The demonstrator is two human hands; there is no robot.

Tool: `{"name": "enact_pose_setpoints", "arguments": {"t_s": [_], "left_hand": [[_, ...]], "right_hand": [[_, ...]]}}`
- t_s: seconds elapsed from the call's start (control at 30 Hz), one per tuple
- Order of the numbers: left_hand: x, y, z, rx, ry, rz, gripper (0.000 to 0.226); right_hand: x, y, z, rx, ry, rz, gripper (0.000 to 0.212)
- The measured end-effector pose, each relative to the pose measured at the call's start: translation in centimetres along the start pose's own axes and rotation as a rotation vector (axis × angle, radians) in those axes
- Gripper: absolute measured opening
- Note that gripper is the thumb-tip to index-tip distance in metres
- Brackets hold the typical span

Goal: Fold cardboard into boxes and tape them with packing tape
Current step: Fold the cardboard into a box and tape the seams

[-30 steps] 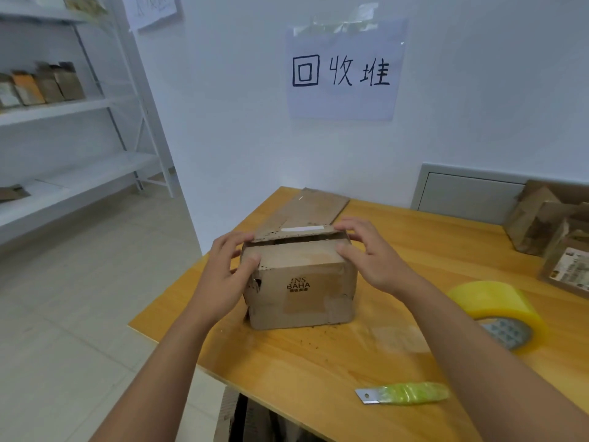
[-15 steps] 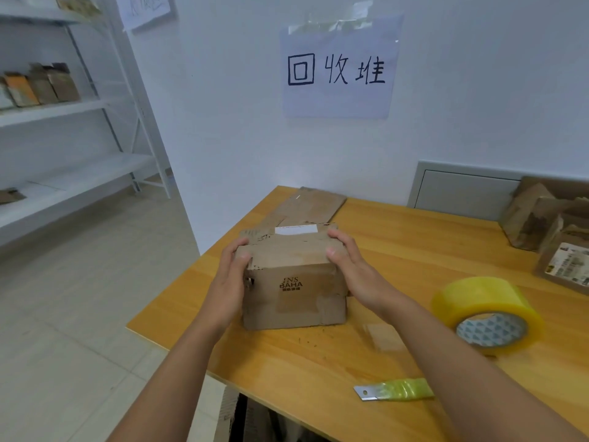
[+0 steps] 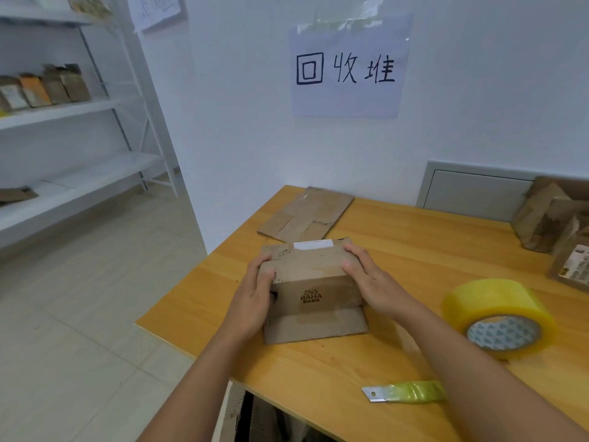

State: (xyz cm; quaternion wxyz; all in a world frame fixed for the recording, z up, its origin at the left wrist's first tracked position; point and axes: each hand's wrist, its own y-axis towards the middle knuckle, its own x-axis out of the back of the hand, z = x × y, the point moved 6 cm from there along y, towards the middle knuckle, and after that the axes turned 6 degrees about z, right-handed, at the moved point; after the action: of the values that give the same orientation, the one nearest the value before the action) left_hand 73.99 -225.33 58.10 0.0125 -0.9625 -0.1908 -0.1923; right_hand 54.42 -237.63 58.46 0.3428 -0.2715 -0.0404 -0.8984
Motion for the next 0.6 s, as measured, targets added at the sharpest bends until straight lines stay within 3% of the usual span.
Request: {"name": "enact_pose_setpoints", "arguments": {"t_s": [0.13,0.23,0.3,0.4,0.6], "left_hand": [[2.1,0.5,0.8,0.018,0.068,-0.096,0.03],[3.4,0.9,0.5,-0.061,0.384,-0.178,0.032],[2.8,1.0,-0.6,-0.185,0.574,-0.169,0.037],[1.5,0.8,-1.5,-0.254,0.666,-0.098,0.041],[-0.5,0.4,-1.9,-0.238,1.143,-0.1,0.079]], "right_hand": [[-1.6,0.7,0.7,0.052,-0.061,0.006,0.047],[-1.8,1.0,1.1,0.083,-0.182,-0.036,0.05],[-1.5,0.9,1.8,0.118,-0.364,-0.093,0.05],[-2.0,0.6,2.9,0.215,-0.537,-0.077,0.05],[-2.4,0.5,2.4,0.199,-0.669,-0.026,0.062]]}}
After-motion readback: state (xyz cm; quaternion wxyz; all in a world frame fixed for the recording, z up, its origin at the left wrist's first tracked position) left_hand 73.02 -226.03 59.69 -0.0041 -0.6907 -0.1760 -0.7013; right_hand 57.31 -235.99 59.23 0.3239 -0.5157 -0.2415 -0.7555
